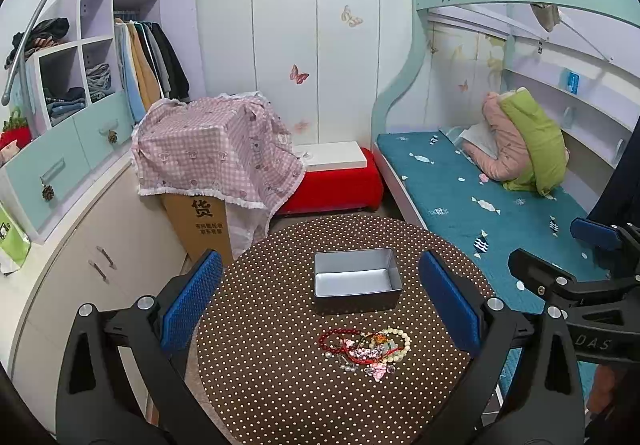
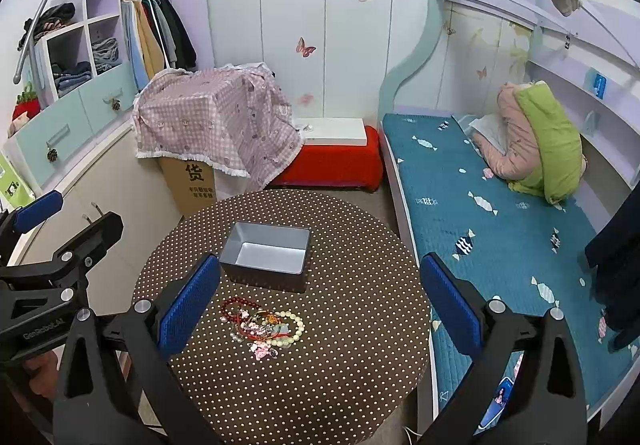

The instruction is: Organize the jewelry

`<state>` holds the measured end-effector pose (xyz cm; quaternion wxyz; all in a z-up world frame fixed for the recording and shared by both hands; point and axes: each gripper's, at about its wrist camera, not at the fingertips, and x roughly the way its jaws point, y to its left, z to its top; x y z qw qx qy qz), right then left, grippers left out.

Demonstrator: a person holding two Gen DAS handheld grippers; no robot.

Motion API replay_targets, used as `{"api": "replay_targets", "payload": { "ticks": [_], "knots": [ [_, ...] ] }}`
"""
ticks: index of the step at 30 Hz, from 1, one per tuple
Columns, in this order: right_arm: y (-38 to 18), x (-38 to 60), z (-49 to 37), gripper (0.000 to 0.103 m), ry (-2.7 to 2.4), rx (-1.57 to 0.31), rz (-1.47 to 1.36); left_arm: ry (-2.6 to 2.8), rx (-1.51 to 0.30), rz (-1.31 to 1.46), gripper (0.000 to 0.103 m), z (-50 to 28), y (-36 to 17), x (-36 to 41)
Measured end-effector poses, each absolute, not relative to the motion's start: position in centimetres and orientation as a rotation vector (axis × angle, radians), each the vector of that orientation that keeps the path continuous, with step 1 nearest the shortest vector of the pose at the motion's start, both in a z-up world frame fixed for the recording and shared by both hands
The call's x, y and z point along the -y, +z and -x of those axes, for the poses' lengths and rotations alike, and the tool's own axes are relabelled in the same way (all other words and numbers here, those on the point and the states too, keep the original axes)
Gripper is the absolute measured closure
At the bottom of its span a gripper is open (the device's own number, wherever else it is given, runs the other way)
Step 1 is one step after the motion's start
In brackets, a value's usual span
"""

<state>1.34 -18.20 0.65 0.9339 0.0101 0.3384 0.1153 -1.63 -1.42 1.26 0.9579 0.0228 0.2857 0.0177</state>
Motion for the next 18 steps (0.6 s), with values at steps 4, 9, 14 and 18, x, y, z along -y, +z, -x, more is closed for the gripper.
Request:
{"api": "replay_targets", "payload": {
  "ticks": [4, 9, 14, 18],
  "knots": [
    [0.2, 17.7, -1.7, 0.007, 0.241, -0.716, -0.019, 0.034, -0.607, -0.038, 0.005, 1.1, 0.7, 0.9],
    [-0.8, 17.1, -2.3, 0.007, 0.241, -0.778, -0.009, 0.033, -0.675, -0.022, 0.005, 0.2, -0.5, 0.1],
    [-2.8, 16.2, -3.0, 0.007, 0.24, -0.878, -0.013, 0.011, -0.779, 0.017, 0.005, -0.9, -2.5, -1.1],
    [-5.1, 16.1, -3.7, 0.007, 0.206, -1.001, -0.041, 0.005, -0.887, 0.039, 0.005, -1.8, -4.7, -2.4]
  ]
}}
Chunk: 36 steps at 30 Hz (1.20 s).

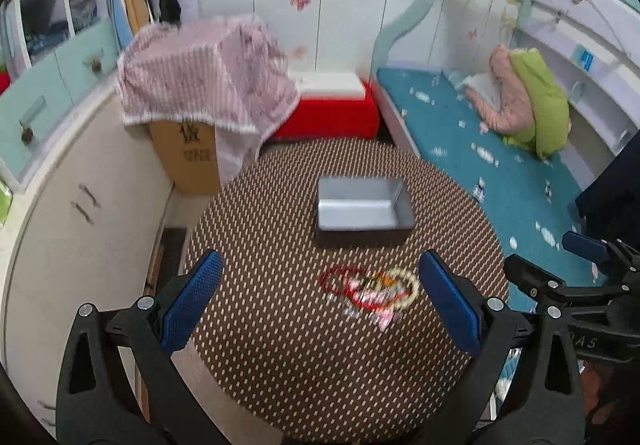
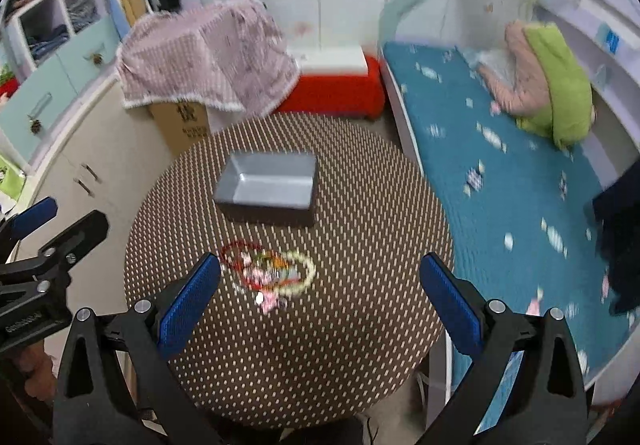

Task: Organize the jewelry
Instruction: 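Grasp the cream bead bracelet with the right gripper while the left grasps the dark red bead bracelet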

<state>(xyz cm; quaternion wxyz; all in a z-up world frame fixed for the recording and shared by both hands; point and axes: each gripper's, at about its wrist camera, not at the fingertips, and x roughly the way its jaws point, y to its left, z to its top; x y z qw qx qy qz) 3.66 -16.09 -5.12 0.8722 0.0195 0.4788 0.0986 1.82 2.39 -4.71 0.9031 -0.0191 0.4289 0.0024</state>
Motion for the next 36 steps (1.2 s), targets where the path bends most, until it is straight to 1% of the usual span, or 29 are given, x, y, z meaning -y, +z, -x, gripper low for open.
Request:
{"api": "replay_targets", "payload": {
  "ticks": [6, 12, 14, 18, 22, 24, 25, 26, 29, 31, 33, 34, 35, 36],
  "knots": [
    [-8.3, 15.9, -4.6, 0.007, 0.142, -1.139, -0.119, -0.05, -1.033, 0.081, 0.005, -3.2, -8.2, -4.5],
    [-11.0, 15.3, -5.7, 0.007, 0.119, -1.201, -0.16, -0.102, -1.12, 0.11, 0.005, -4.5, -11.3, -6.0],
    [-11.9, 14.8, -6.3, 0.009, 0.122, -1.201, -0.142, -0.107, -1.156, 0.135, 0.005, -5.2, -12.5, -6.3],
    [-13.8, 14.0, -7.5, 0.022, 0.171, -1.227, -0.109, -0.098, -1.255, 0.178, 0.005, -7.2, -15.8, -6.3],
    [-15.8, 13.5, -9.5, 0.032, 0.233, -1.257, -0.048, -0.063, -1.318, 0.226, 0.006, -9.1, -18.4, -6.3],
    [-16.8, 13.4, -10.5, 0.037, 0.253, -1.274, -0.031, -0.041, -1.347, 0.254, 0.012, -10.0, -19.5, -6.3],
    [-17.4, 13.5, -11.1, 0.039, 0.268, -1.285, -0.031, -0.026, -1.371, 0.265, 0.021, -10.6, -20.3, -6.3],
    [-18.0, 13.6, -11.8, 0.04, 0.278, -1.296, -0.027, -0.014, -1.392, 0.267, 0.024, -11.2, -21.0, -6.2],
    [-19.8, 13.7, -13.2, 0.047, 0.29, -1.334, -0.002, 0.009, -1.431, 0.279, 0.024, -12.5, -22.7, -5.8],
    [-20.9, 13.8, -14.0, 0.053, 0.299, -1.358, 0.012, 0.016, -1.443, 0.277, 0.024, -13.3, -23.5, -5.5],
    [-21.6, 13.7, -14.3, 0.055, 0.305, -1.373, 0.027, 0.034, -1.465, 0.253, 0.025, -14.1, -24.6, -5.1],
    [-22.0, 13.7, -14.4, 0.055, 0.308, -1.383, 0.04, 0.04, -1.477, 0.249, 0.029, -14.3, -25.0, -5.0],
    [-22.4, 13.5, -14.4, 0.055, 0.314, -1.392, 0.053, 0.044, -1.488, 0.252, 0.03, -14.6, -25.4, -4.9],
    [-22.6, 13.4, -14.4, 0.055, 0.319, -1.395, 0.063, 0.047, -1.495, 0.259, 0.03, -14.8, -25.7, -4.9]
  ]
}}
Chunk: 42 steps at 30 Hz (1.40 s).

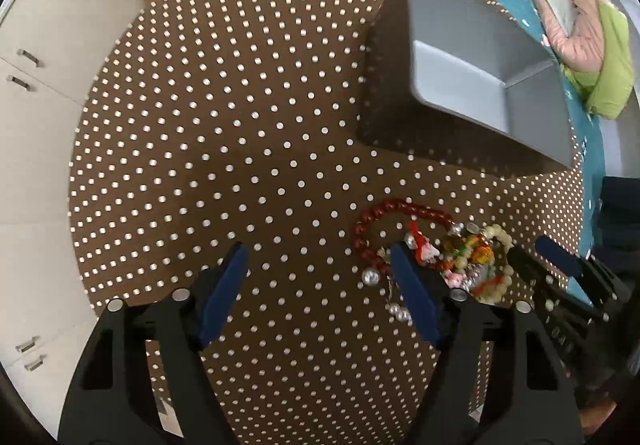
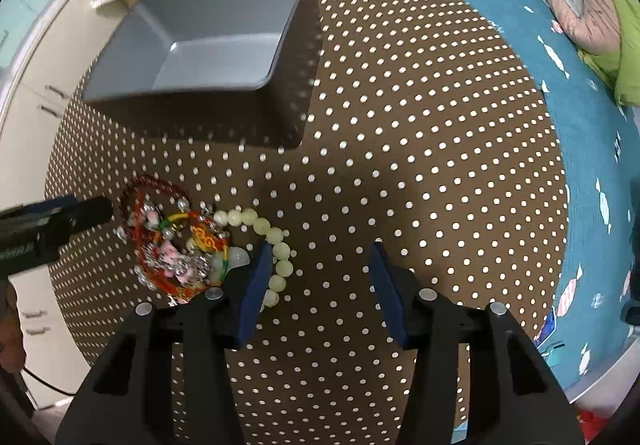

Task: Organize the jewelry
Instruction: 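Grasp the cream bead bracelet with the right gripper while the left grasps the dark red bead bracelet, then lift both bracelets and carry them over the silver tray with both grippers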

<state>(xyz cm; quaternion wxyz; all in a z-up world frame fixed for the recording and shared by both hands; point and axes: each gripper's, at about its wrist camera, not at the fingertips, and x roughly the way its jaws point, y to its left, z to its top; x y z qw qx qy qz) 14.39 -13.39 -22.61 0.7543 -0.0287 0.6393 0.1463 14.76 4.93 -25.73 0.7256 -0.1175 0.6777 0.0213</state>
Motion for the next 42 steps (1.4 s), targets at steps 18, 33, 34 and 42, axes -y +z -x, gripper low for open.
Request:
{"api": "replay_targets", "payload": {
  "ticks": [18, 33, 34, 42],
  "knots": [
    [-22.2, 13.7, -12.9, 0.095, 0.352, -1.345, 0.043, 0.038, -1.478, 0.143, 0.095, -15.9, -25.7, -1.5],
    [-12.6, 17.6, -11.9, 0.095, 0.356, -1.186, -0.088, -0.079, -1.28, 0.213, 0.095, -12.7, -15.4, -3.5],
    [-12.2, 17.3, -11.8, 0.095, 0.353, -1.175, -0.094, -0.079, -1.266, 0.211, 0.095, -12.5, -14.7, -3.6],
    [-8.7, 16.9, -11.4, 0.095, 0.346, -1.085, -0.128, -0.092, -1.194, 0.217, 0.095, -13.3, -13.8, -3.2]
  ]
}}
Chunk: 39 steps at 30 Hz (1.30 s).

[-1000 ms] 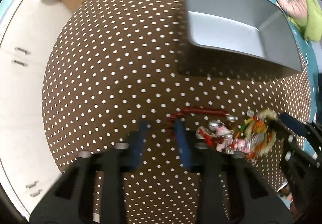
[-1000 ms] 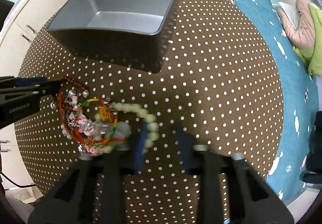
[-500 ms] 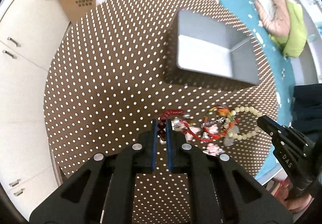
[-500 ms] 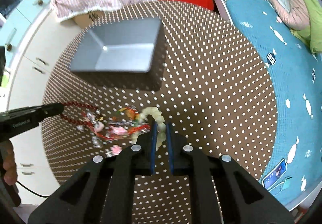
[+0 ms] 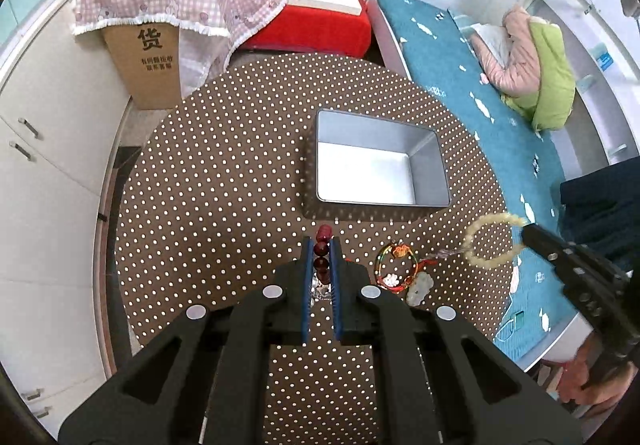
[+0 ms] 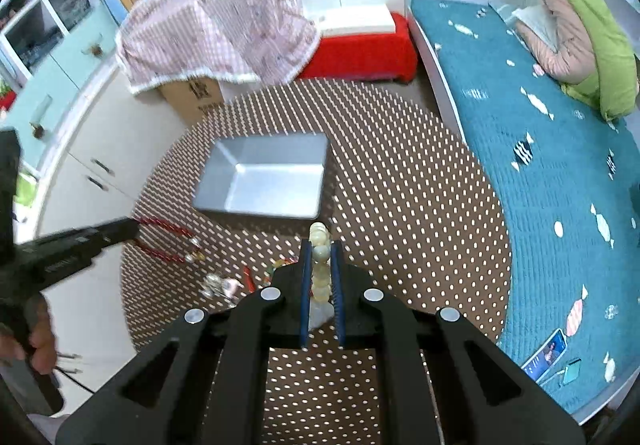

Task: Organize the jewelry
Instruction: 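Lift both bracelets and carry them over the silver tray with both grippers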

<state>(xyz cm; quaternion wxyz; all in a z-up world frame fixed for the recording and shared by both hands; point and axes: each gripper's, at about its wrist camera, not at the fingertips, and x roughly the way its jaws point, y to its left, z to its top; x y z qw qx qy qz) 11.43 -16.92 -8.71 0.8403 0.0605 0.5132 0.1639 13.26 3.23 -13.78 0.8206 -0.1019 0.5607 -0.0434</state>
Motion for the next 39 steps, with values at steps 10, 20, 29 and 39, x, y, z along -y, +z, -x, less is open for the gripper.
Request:
{"api": "replay_targets", "payload": {
  "ticks": [10, 20, 29, 39],
  "knots": [
    [-14.0, 15.6, -11.2, 0.095, 0.313, -1.247, -0.054, -0.101, -1.21, 0.232, 0.095, -12.6, -15.3, -3.1],
    [-13.7, 16.4, -11.1, 0.095, 0.288, -1.246, -0.092, -0.122, -1.214, 0.214, 0.095, -11.5, -15.7, -2.2],
    [-8.4, 17.5, -10.6, 0.095, 0.34, -1.15, -0.178, -0.111, -1.189, 0.215, 0.095, -11.3, -15.0, -2.5],
    [-14.8, 17.6, -10.8, 0.095, 0.273, -1.322, -0.168, -0.103, -1.196, 0.223, 0.095, -11.2, -15.3, -2.5]
  ]
}}
